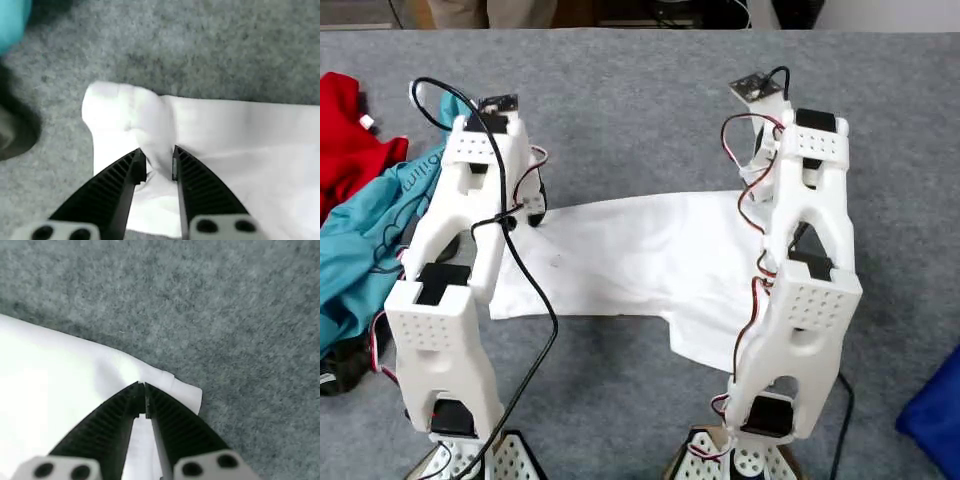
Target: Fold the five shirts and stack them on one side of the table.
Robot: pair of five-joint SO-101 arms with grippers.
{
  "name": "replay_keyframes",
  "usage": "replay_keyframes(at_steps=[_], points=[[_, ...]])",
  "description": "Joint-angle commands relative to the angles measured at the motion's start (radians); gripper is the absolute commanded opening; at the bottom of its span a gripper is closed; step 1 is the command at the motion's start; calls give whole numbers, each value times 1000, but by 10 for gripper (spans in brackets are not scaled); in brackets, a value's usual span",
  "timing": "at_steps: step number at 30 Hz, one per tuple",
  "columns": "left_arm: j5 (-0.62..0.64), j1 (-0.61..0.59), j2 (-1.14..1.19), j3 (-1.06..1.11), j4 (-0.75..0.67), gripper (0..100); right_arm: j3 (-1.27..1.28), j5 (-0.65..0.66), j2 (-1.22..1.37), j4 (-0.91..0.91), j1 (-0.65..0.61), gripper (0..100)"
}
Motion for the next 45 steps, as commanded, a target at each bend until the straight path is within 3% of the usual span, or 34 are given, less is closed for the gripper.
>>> replay_keyframes(at_steps=[1,11,22,38,43,45], points=[[2,6,-10,-104,86,96,-10,-2,-4,-12,-5,9],[-44,60,-10,-149,232,97,-7,0,-1,-34,15,9],[-43,58,-30,-115,236,97,-2,0,1,-51,16,9],[-71,92,-105,97,226,95,-2,-5,1,-54,27,6],[-80,80,-105,106,164,89,-2,-6,1,-54,27,6],[-77,66,-105,107,127,44,-2,-6,1,-52,27,6]])
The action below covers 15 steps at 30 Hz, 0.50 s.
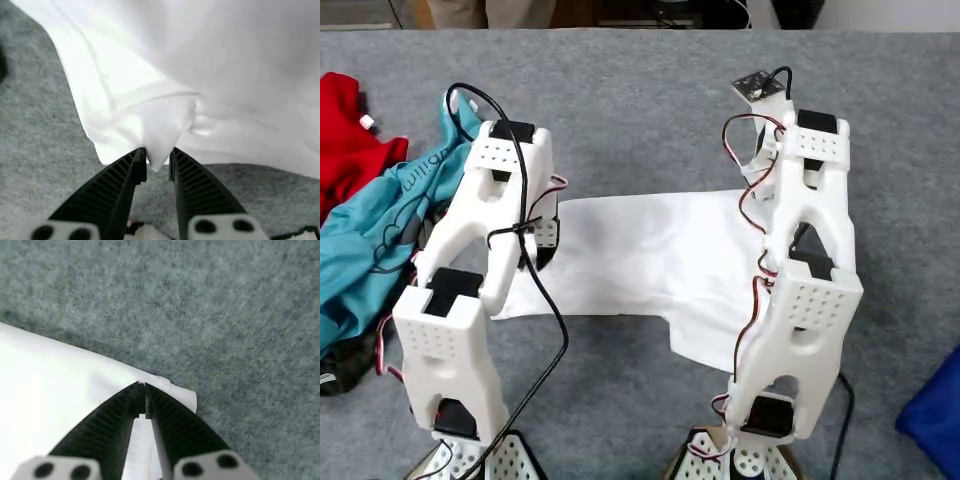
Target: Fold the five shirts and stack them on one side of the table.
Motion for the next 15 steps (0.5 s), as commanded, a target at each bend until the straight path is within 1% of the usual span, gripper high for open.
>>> replay_keyframes(at_steps=[1,8,11,14,15], points=[[-2,-29,-56,0,-58,20,-2,-6,-7,-14,21,6],[-3,-61,-62,-2,-57,19,-2,-6,-7,-11,39,6],[-14,-75,-65,-12,2,19,-2,-6,-13,-3,41,6],[-87,-78,-65,2,72,19,-25,8,-38,61,35,6],[-106,-81,-65,11,92,19,-38,37,-71,97,33,6]])
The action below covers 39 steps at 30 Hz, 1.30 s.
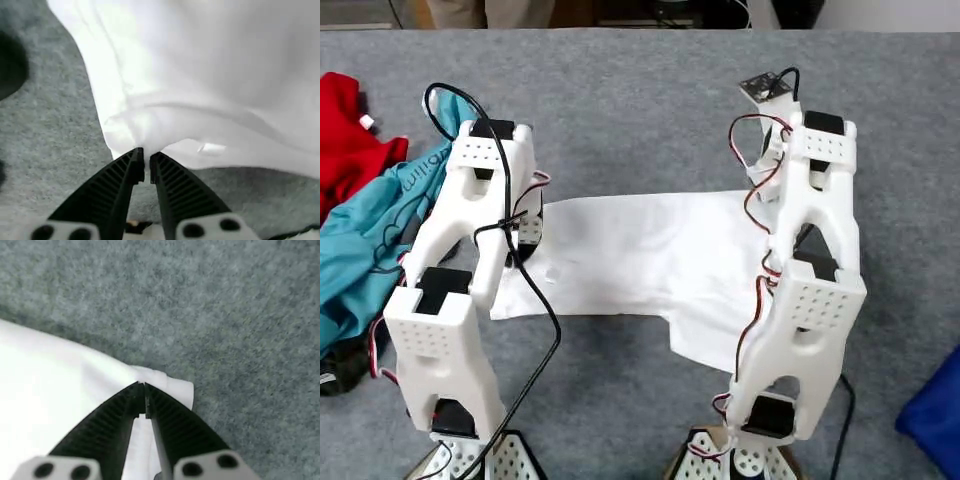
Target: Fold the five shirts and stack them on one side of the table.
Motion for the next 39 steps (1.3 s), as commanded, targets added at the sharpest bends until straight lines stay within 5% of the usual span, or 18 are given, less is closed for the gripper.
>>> replay_keyframes(at_steps=[1,10,20,27,39], points=[[-61,-32,-65,21,66,19,-50,75,-113,100,13,6],[-180,-57,-277,218,66,19,182,252,-533,282,44,9],[-255,-5,-366,393,58,19,897,359,-1059,175,8,35],[-299,3,-374,425,38,24,1267,354,-1118,-17,-5,113],[-253,-77,-377,249,64,199,1314,359,-1101,-118,-5,113]])
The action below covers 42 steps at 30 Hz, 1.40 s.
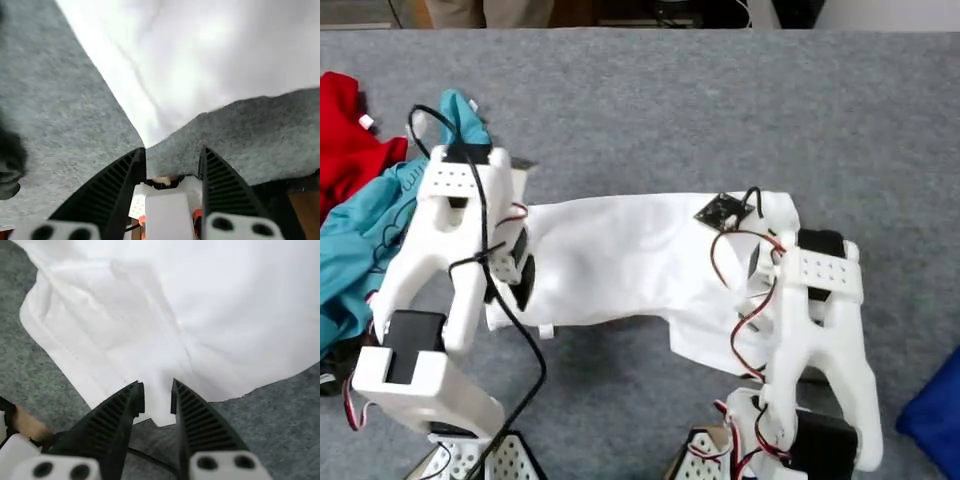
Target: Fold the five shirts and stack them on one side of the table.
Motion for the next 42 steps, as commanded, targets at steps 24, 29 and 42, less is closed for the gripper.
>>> replay_keyframes(at_steps=[24,29,42], points=[[15,-15,-53,-98,17,196,-56,3,200,-137,4,5],[14,-18,-53,-98,17,196,-51,3,27,-18,5,5],[15,-20,-53,-135,17,196,240,66,-541,126,13,8]])
